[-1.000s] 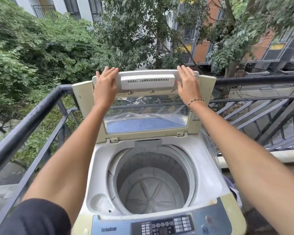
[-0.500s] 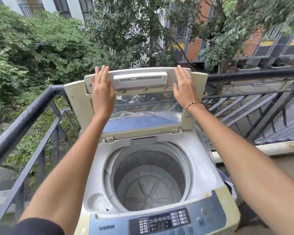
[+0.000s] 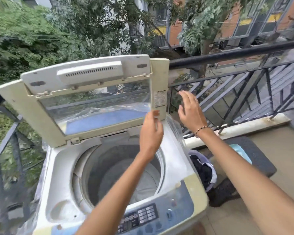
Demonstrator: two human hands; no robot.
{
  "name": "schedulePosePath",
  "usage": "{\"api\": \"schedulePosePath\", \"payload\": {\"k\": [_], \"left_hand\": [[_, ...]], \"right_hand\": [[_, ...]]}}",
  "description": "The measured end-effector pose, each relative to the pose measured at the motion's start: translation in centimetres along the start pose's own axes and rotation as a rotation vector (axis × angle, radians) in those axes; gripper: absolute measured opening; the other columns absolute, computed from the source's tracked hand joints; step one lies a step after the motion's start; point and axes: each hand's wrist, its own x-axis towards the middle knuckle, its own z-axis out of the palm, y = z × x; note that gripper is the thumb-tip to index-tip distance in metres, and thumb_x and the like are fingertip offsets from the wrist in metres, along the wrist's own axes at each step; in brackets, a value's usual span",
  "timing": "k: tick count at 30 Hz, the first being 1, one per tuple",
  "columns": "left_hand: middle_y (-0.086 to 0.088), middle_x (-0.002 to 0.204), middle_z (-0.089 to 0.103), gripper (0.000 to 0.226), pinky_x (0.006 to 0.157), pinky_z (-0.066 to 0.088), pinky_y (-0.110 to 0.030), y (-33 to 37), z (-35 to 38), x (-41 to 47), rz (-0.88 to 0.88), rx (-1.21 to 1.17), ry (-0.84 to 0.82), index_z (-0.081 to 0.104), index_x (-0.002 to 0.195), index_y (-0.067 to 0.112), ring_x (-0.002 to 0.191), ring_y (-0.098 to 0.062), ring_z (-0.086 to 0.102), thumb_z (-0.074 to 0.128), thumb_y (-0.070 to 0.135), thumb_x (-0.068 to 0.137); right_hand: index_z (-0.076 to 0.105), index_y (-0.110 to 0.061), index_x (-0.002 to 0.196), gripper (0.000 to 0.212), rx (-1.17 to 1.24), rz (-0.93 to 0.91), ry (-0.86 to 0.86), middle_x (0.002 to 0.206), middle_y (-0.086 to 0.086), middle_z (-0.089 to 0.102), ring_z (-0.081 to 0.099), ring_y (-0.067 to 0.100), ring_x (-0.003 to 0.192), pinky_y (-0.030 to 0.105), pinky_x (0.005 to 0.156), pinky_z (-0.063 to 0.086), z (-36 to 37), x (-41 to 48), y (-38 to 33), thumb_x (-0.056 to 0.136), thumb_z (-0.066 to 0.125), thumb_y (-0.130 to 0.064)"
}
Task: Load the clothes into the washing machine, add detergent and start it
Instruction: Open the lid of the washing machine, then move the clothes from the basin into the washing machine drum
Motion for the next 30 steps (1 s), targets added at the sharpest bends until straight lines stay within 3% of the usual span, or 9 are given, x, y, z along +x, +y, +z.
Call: {"api": "schedulePosePath", "payload": {"k": [3,7,15,18,20,22,25,28,30], "left_hand": [[0.0,0.111,0.061,0.025,0.085,0.047,-0.034,1.1,7.8,-1.4,-0.068,0.007,-0.16,0.05,0.117,0.017,0.1,-0.019,0.058,0.043,0.014,0.093],[-0.007,0.111,0.058,0.021,0.083,0.042,-0.035,1.7,18.8,-1.7,-0.299,0.066,-0.33,0.051,0.11,0.011,0.101,-0.026,0.055,0.044,0.012,0.091],[-0.003,0.081,0.051,0.004,0.067,0.033,-0.03,-2.7,35.1,-0.9,-0.745,0.103,-0.404,0.046,0.09,0.012,0.081,-0.025,0.049,0.044,0.014,0.093],[-0.009,0.066,0.039,0.021,0.053,0.026,-0.03,-6.3,39.2,-1.4,-0.845,0.098,-0.397,0.035,0.073,0.017,0.063,-0.028,0.041,0.043,0.009,0.091],[-0.004,0.081,0.05,0.004,0.06,0.034,-0.031,-9.1,41.0,-1.8,-0.988,0.063,-0.402,0.045,0.089,0.016,0.074,-0.023,0.047,0.044,0.013,0.091],[-0.005,0.098,0.056,0.013,0.066,0.039,-0.031,-12.3,42.7,-2.9,-1.16,0.015,-0.38,0.046,0.105,0.016,0.087,-0.022,0.054,0.044,0.017,0.092],[-0.007,0.103,0.057,0.015,0.072,0.04,-0.032,-17.1,44.1,-4.9,-1.345,-0.036,-0.36,0.046,0.107,0.016,0.089,-0.022,0.056,0.045,0.02,0.093],[-0.006,0.097,0.054,0.023,0.071,0.039,-0.032,-21.8,45.1,-6.7,-1.408,0.036,-0.342,0.046,0.114,0.012,0.077,-0.019,0.053,0.046,0.017,0.092],[-0.007,0.108,0.054,0.03,0.08,0.042,-0.032,-24.3,45.5,-7.6,-1.389,0.111,-0.352,0.046,0.12,0.01,0.094,-0.024,0.056,0.051,0.014,0.091]], "right_hand": [[0.046,-0.004,0.128,0.04,-0.017,0.084,-0.082,0.129,0.012,0.047,0.051,0.028,0.112,0.033,0.097,0.043,0.2,-2.6,6.7,0.087,0.049,-0.006],[0.051,-0.001,0.122,0.038,-0.005,0.217,-0.279,0.12,0.016,0.049,0.053,0.032,0.105,0.037,0.092,0.041,2.2,-5.7,16.3,0.083,0.051,-0.004],[0.055,-0.004,0.1,0.02,0.059,0.403,-0.67,0.104,0.015,0.051,0.054,0.036,0.092,0.044,0.079,0.045,8.9,-12.2,31.8,0.087,0.042,-0.013],[0.052,-0.001,0.114,0.029,0.099,0.418,-0.755,0.114,0.017,0.051,0.053,0.035,0.101,0.041,0.084,0.044,11.8,-13.6,34.9,0.088,0.043,-0.01],[0.051,-0.001,0.119,0.031,0.137,0.419,-0.774,0.119,0.017,0.049,0.054,0.034,0.101,0.037,0.081,0.043,13.5,-14.3,36.2,0.089,0.046,-0.007],[0.052,-0.004,0.118,0.028,0.199,0.413,-0.803,0.12,0.014,0.048,0.053,0.031,0.103,0.034,0.082,0.041,15.7,-15.0,37.4,0.091,0.045,-0.007],[0.052,-0.009,0.12,0.027,0.225,0.424,-0.867,0.126,0.008,0.047,0.055,0.025,0.103,0.032,0.084,0.045,19.4,-16.2,38.7,0.094,0.045,-0.015],[0.052,-0.01,0.118,0.026,0.233,0.412,-0.936,0.125,0.009,0.049,0.054,0.025,0.104,0.035,0.087,0.045,23.7,-18.0,39.6,0.094,0.046,-0.017],[0.05,-0.01,0.124,0.032,0.259,0.426,-1.008,0.13,0.009,0.046,0.051,0.027,0.112,0.035,0.092,0.041,26.2,-19.4,39.9,0.094,0.047,-0.016]]}}
